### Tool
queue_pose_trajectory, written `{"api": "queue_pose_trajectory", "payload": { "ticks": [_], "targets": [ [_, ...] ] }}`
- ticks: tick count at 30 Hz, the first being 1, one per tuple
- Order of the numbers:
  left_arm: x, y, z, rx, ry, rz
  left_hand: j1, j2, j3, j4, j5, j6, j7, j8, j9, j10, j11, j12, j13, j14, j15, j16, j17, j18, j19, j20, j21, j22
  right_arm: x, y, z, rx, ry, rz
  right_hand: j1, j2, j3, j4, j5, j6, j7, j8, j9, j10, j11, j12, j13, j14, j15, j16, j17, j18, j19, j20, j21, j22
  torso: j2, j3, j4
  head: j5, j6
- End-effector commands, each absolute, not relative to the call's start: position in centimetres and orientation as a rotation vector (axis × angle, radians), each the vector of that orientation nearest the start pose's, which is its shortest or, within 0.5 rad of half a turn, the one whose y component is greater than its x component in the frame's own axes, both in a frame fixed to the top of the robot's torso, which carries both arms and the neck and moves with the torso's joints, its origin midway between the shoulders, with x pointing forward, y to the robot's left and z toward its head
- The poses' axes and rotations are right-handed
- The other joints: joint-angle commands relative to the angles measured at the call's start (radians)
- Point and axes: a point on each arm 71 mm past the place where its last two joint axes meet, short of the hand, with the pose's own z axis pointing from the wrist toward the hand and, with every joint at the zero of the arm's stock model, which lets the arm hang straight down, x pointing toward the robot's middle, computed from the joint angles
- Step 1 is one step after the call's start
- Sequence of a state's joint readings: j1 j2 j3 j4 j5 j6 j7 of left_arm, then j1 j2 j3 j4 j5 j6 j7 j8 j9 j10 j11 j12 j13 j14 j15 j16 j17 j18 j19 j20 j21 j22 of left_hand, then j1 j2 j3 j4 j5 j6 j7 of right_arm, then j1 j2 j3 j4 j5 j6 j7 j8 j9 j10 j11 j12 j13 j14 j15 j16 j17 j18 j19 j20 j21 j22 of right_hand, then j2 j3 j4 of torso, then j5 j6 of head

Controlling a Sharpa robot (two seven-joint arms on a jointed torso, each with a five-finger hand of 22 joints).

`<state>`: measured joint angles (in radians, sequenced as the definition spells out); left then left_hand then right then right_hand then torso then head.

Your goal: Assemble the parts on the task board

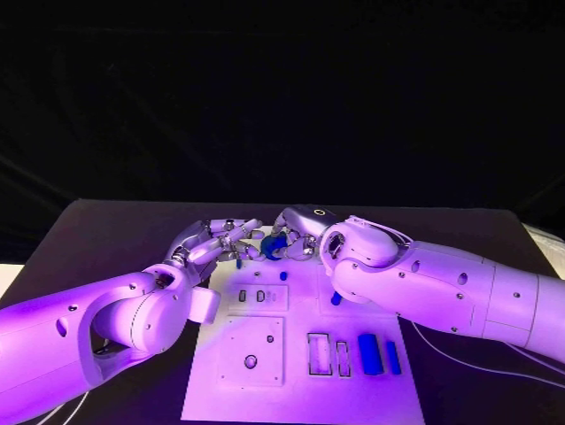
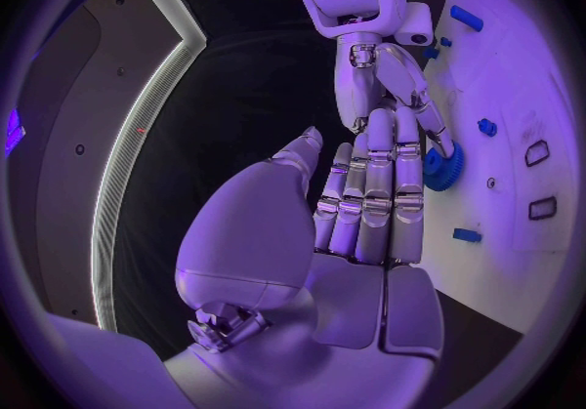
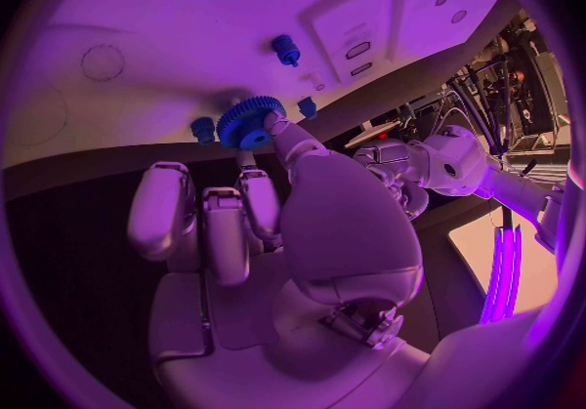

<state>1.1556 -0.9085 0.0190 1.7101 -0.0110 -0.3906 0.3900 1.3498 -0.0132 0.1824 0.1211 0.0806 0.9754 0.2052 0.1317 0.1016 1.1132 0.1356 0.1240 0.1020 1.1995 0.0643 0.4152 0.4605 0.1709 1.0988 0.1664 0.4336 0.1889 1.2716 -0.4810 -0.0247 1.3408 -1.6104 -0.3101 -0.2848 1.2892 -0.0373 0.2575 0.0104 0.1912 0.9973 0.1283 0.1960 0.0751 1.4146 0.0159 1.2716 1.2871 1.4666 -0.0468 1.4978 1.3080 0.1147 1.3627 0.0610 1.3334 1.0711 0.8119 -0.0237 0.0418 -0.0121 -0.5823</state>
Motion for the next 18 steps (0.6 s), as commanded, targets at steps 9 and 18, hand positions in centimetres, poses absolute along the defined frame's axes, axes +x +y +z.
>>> {"api": "queue_pose_trajectory", "payload": {
  "ticks": [9, 18],
  "targets": [
    [45.45, 18.91, -16.11, -1.115, 1.407, -1.637, 0.002, 0.004, 0.001, -0.003, 0.001, -0.006, -0.001, -0.004, 0.001, -0.010, 0.000, -0.006, 0.001, -0.009, -0.001, 0.005, 0.001, 0.008, -0.009, -0.001, 0.004, 0.002, 51.93, -6.98, -14.97, -0.299, 1.550, 0.524, -0.025, -0.012, 0.000, 0.011, -0.001, 0.050, -0.017, -0.015, 0.027, -0.016, 0.008, -0.029, -0.018, 0.075, -0.002, -0.005, 0.109, -0.019, -0.003, -0.005, 0.003, -0.005, 0.000, 0.0011, -0.0007, -0.001, -0.003],
    [45.49, 18.97, -16.13, -1.115, 1.408, -1.636, 0.002, 0.004, 0.001, -0.003, 0.001, -0.006, -0.001, -0.004, 0.001, -0.010, 0.000, -0.006, 0.001, -0.009, -0.001, 0.005, 0.001, 0.008, -0.009, -0.001, 0.004, 0.002, 52.01, -7.19, -15.04, -0.293, 1.554, 0.507, -0.049, -0.038, -0.011, 0.022, 0.001, 0.025, -0.006, -0.041, 0.019, -0.032, 0.018, -0.057, -0.038, 0.074, 0.006, -0.007, 0.106, -0.019, -0.006, 0.002, 0.000, -0.010, 0.000, 0.0012, -0.0002, -0.004, -0.005]
  ]
}}
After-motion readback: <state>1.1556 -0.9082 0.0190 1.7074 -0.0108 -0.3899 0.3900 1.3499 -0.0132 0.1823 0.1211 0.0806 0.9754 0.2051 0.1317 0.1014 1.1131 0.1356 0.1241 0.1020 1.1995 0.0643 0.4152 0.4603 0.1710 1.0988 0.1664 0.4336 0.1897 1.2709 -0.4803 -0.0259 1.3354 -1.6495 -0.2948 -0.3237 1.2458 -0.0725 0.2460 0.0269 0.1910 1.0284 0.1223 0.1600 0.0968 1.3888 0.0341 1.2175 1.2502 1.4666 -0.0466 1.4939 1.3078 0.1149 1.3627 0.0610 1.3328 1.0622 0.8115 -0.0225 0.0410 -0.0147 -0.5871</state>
